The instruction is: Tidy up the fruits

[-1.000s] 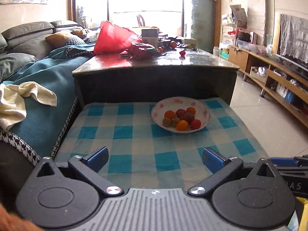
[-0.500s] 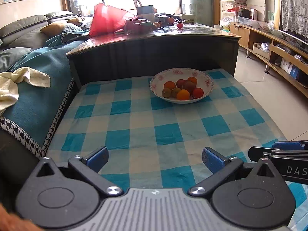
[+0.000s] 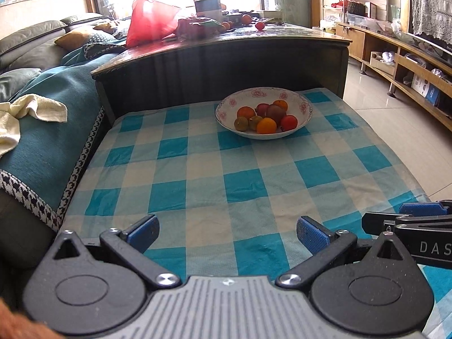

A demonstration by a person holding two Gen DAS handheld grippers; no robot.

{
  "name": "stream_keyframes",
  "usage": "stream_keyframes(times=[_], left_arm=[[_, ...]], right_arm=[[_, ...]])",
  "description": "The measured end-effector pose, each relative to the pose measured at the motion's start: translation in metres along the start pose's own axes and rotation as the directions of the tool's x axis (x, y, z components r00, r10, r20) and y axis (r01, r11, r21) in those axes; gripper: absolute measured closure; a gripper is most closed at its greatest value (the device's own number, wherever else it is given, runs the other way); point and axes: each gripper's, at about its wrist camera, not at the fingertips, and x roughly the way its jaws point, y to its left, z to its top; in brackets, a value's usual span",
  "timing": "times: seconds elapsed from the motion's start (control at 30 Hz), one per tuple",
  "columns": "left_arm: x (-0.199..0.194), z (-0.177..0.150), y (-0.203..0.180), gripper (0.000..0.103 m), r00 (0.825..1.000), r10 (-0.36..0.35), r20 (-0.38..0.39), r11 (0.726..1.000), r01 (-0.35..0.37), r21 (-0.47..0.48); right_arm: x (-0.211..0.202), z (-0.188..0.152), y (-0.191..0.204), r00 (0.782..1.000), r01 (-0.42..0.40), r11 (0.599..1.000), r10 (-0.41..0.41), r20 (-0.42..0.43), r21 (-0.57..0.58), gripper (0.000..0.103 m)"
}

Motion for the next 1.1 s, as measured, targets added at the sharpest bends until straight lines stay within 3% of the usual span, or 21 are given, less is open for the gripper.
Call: stream_keyframes(times=[1.1], left_arm=[[0.0017,-0.0043,-0.0021,0.000,1.000,0.030,0.009,0.999,-0.030,0.027]], right_arm=[[0.0043,-0.0021,0.0004,1.000,0.000,1.000,0.000,-0.015,-0.014,0.054]])
